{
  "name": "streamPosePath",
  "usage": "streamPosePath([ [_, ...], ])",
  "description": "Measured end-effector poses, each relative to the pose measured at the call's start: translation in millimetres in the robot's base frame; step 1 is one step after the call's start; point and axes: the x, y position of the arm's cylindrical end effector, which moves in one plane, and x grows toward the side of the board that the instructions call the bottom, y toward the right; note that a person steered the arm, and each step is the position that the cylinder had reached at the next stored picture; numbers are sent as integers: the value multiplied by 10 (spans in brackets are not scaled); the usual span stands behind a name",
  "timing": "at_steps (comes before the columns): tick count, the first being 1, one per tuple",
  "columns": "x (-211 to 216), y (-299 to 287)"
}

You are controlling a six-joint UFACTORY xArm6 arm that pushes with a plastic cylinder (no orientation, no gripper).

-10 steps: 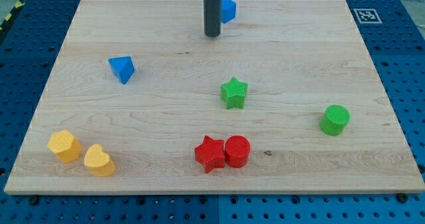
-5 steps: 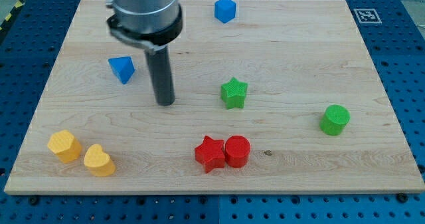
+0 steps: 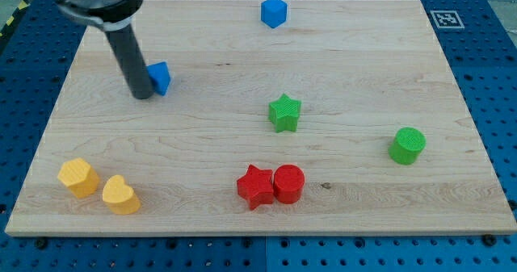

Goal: Move the blue triangle into the blue cube

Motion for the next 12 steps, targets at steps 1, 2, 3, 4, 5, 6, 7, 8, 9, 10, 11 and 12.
streamPosePath([
  [1, -136, 249],
  [2, -294, 314],
  [3, -406, 314],
  [4, -615, 314],
  [5, -895, 316],
  [6, -1100, 401],
  [7, -1237, 631],
  [8, -1372, 866],
  [9, -1487, 1092],
  [10, -1577, 1286],
  [11, -1583, 1432],
  [12, -1535, 1457],
])
